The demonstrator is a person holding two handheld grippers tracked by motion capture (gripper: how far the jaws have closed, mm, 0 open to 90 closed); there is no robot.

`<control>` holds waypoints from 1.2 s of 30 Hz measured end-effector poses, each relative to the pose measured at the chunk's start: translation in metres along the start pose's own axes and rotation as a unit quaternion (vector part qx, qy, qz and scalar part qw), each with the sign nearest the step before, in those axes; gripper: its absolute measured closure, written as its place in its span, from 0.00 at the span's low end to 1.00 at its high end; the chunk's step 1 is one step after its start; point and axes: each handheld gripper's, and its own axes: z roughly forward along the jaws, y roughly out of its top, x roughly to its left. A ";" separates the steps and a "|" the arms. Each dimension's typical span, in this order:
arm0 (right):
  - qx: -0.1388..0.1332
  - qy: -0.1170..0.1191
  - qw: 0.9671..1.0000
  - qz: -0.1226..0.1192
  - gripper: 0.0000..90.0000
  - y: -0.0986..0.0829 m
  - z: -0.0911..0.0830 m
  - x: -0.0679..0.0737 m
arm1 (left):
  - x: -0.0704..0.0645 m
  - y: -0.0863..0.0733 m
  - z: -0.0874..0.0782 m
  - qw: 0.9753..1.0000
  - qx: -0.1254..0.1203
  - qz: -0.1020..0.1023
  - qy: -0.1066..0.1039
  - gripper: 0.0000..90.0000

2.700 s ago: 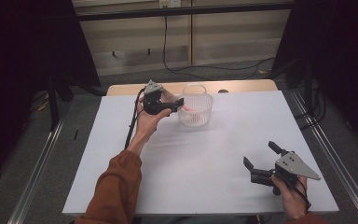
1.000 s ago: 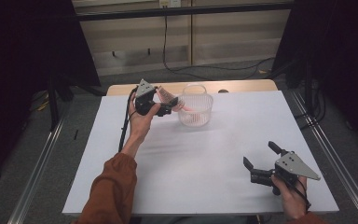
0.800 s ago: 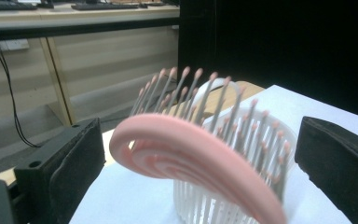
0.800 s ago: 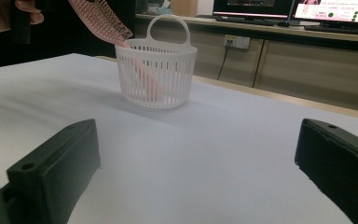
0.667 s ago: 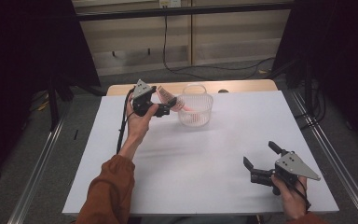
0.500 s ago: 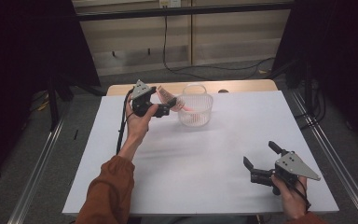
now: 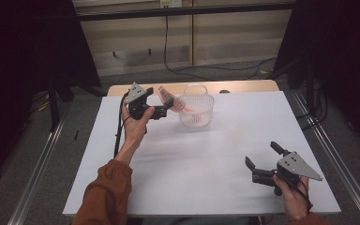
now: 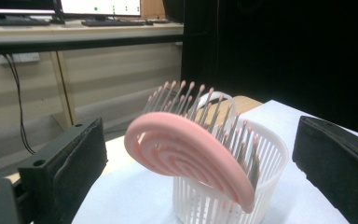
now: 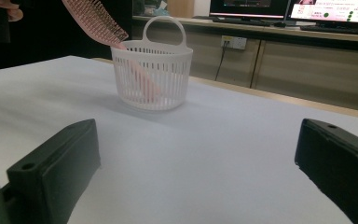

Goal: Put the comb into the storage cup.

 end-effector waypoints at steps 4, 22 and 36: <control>-0.002 -0.007 1.000 0.000 0.00 -0.001 -0.001 -0.002 | -0.001 0.002 -0.003 1.000 -0.012 0.005 0.006 0.03; -0.004 -0.009 1.000 -0.006 0.00 0.001 -0.001 0.000 | -0.005 -0.013 -0.025 1.000 -0.018 -0.002 0.006 0.02; -0.005 -0.006 1.000 -0.007 0.00 0.001 -0.001 0.002 | -0.013 -0.020 -0.042 1.000 -0.014 0.011 0.018 0.03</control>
